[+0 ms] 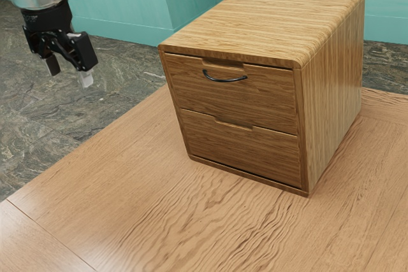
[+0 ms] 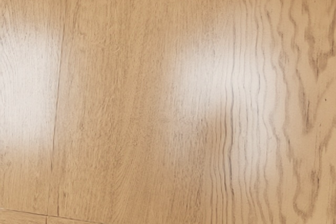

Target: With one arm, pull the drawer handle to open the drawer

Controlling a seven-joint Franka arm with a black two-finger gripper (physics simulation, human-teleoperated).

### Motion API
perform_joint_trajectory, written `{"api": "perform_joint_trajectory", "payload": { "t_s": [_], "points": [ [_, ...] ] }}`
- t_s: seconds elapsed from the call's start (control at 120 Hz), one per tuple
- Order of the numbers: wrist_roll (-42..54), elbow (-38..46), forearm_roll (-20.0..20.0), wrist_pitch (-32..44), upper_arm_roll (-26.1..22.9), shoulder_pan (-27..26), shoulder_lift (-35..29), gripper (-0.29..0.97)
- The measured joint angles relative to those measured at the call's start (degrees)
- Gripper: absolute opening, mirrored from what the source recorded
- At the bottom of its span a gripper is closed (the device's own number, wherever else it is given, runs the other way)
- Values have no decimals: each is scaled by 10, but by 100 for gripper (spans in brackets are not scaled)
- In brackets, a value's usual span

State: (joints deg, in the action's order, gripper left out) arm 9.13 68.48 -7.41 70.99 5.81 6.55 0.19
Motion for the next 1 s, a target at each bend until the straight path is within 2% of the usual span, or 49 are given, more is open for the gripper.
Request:
{"api": "perform_joint_trajectory", "payload": {
  "t_s": [0.183, 0.25, 0.275, 0.342, 0.408, 0.517, 0.683, 0.867, 1.0],
  "points": [
    [-13, 10, 16, 31, -3, 39, -4, 68],
    [-31, 77, 21, 32, -9, 46, -49, 68],
    [-38, 104, 22, 30, -18, 34, -73, 68],
    [-41, 140, 7, 24, -50, -43, -113, 68],
    [-21, 170, -13, 27, -71, -66, -144, 68],
    [51, 225, -36, 80, -79, -70, -164, 68],
    [195, 265, -64, 232, -91, -71, -151, 68],
    [329, 269, -60, 342, -88, -68, -112, 68],
    [410, 270, -55, 392, -90, -69, -96, 66]
  ]
}}
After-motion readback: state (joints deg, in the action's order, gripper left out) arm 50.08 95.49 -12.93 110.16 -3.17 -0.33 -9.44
